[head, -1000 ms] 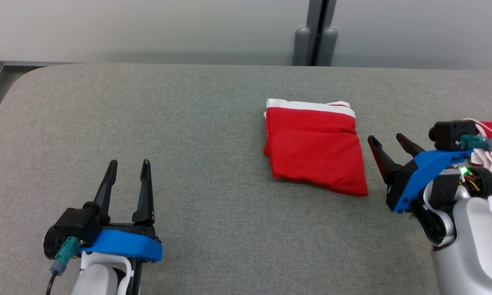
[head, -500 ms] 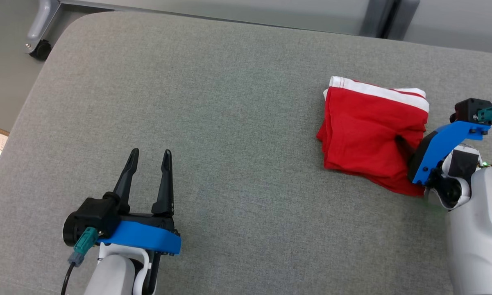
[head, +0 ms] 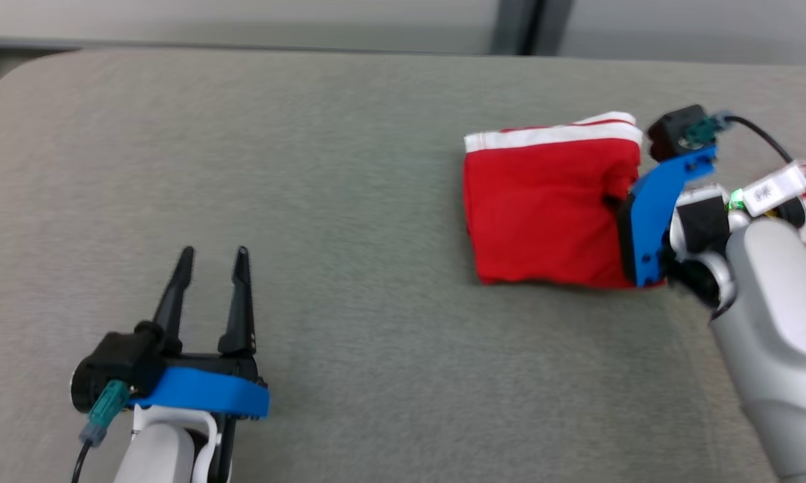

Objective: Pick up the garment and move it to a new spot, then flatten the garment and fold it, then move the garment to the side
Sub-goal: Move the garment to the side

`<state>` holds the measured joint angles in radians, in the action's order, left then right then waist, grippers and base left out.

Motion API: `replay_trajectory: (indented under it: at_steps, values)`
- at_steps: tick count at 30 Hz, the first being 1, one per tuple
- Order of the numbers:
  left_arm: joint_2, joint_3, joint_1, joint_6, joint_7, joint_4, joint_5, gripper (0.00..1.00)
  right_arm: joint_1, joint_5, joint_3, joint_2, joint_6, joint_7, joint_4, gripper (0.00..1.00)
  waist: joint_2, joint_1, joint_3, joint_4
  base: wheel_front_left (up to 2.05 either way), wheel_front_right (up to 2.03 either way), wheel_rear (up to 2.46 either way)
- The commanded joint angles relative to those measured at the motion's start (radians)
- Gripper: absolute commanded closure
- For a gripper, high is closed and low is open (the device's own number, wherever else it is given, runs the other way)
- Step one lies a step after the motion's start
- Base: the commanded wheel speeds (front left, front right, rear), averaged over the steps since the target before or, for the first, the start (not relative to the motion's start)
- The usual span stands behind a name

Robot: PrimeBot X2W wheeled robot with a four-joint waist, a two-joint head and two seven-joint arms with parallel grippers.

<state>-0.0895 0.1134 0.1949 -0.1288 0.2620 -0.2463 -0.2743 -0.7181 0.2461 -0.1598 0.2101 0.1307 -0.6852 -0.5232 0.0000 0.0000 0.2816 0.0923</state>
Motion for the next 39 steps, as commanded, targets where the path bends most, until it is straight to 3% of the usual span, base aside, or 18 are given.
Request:
replay_trajectory:
  at_steps: [1, 8, 16, 22, 28, 29, 30, 31, 39]
  values:
    - [-0.007, -0.001, -0.01, -0.002, 0.004, 0.004, 0.0, 0.0, -0.02, 0.027, -0.029, 0.038, 0.0, -0.016, 0.023, 1.0, 0.0, 0.0, -0.035, -0.056, 0.0, 0.0, 0.0]
    - [-0.038, -0.001, 0.021, -0.002, 0.003, 0.029, 0.01, 0.0, -0.13, 0.1, -0.256, 0.283, 0.0, -0.067, 0.149, 1.0, 0.0, 0.0, 0.02, -0.205, 0.0, 0.0, 0.0]
    - [-0.104, 0.015, 0.072, -0.002, 0.003, 0.047, 0.02, 0.0, -0.21, 0.116, -0.345, 0.429, 0.0, 0.037, 0.125, 1.0, 0.0, 0.0, 0.136, -0.312, 0.0, 0.0, 0.0]
    - [-0.137, 0.021, 0.108, -0.002, -0.013, 0.071, 0.019, 0.0, -0.243, 0.066, -0.33, 0.473, 0.0, 0.182, -0.007, 1.0, 0.0, 0.0, 0.202, -0.333, 0.0, 0.0, 0.0]
    - [-0.168, 0.02, 0.119, -0.002, -0.033, 0.097, 0.015, 0.0, -0.238, -0.041, -0.22, 0.416, 0.0, 0.288, -0.171, 1.0, 0.0, 0.0, 0.237, -0.333, 0.0, 0.0, 0.0]
    - [-0.172, 0.02, 0.118, -0.002, -0.037, 0.1, 0.015, 0.0, -0.231, -0.057, -0.2, 0.402, 0.0, 0.304, -0.193, 0.83, 0.0, 0.0, 0.238, -0.331, 0.0, 0.0, 0.0]
    - [-0.174, 0.021, 0.116, -0.001, -0.039, 0.102, 0.015, 0.0, -0.224, -0.07, -0.178, 0.389, 0.0, 0.32, -0.212, 0.26, 0.0, 0.0, 0.237, -0.33, 0.0, 0.0, 0.0]
    - [-0.175, 0.022, 0.114, 0.001, -0.04, 0.105, 0.014, 0.0, -0.218, -0.086, -0.155, 0.378, 0.0, 0.337, -0.23, 0.0, 0.0, 0.0, 0.236, -0.328, 0.0, 0.0, 0.0]
    - [-0.151, 0.041, 0.085, 0.006, -0.032, 0.076, -0.001, 0.0, -0.145, -0.185, 0.009, 0.264, 0.0, 0.47, -0.288, 0.0, 0.0, 0.0, 0.142, -0.291, 0.0, 0.0, 0.0]
